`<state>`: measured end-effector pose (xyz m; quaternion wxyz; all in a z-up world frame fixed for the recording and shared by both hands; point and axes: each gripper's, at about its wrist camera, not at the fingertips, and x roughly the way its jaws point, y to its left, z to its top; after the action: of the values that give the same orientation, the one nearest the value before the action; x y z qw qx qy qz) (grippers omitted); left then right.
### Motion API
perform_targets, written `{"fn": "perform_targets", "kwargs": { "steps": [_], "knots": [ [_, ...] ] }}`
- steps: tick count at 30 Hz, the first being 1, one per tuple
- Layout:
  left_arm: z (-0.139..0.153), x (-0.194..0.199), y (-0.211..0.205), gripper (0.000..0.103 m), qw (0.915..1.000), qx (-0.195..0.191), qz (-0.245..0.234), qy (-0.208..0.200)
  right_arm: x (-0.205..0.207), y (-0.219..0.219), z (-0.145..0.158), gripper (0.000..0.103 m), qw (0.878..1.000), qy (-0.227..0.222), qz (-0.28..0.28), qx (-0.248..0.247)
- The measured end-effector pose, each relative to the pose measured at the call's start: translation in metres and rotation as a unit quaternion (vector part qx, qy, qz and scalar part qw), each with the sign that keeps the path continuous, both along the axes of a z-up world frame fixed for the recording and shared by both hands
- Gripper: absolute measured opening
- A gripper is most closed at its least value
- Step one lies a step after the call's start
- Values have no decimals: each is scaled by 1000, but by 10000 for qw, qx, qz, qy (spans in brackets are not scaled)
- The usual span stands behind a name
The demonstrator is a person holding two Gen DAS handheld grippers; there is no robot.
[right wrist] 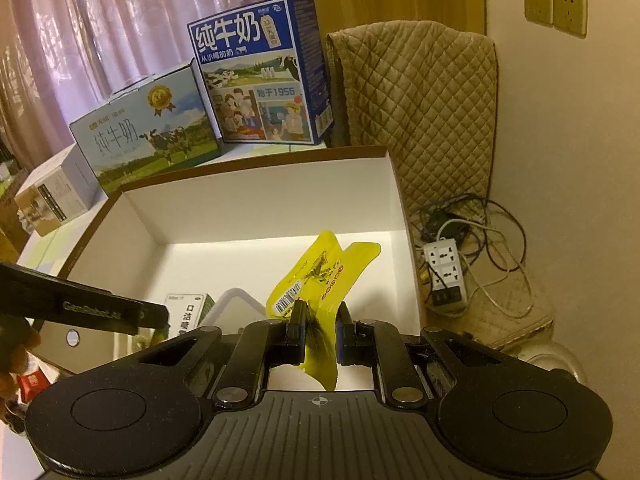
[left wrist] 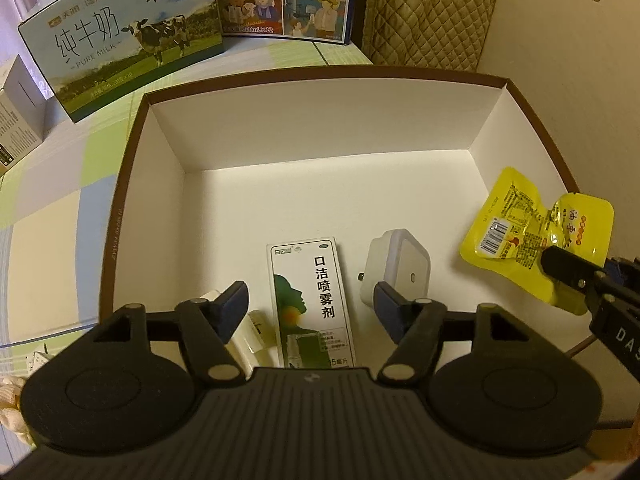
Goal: Organize objects
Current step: 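Carry both items into the brown box and open both tools to release, then withdraw both tools from the box back toward the remaining pile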
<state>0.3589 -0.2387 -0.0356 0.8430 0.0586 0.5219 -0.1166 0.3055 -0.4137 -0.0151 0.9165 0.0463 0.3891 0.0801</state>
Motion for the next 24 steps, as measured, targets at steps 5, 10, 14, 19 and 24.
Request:
{"fn": "perform_targets", "kwargs": {
  "steps": [5,10,14,19,24],
  "knots": [
    [4,-2,3,73,9999,58,-47,-105,0,2,-2,10,9999,-2,-7,-103],
    [6,-6,8,79,9999,-19,-108,-118,-1,4,-1,12,9998,-136,106,-34],
    [6,-13,12,80,9997,-47,-218,-132,-7,3,3,35,9996,-215,157,-57],
    [10,-25,19,83,9992,-82,-334,-216,-24,1,12,53,9993,-301,220,56],
    [24,-42,29,86,9981,-329,-368,-357,-44,2,24,59,9988,-358,300,112]
  ]
}}
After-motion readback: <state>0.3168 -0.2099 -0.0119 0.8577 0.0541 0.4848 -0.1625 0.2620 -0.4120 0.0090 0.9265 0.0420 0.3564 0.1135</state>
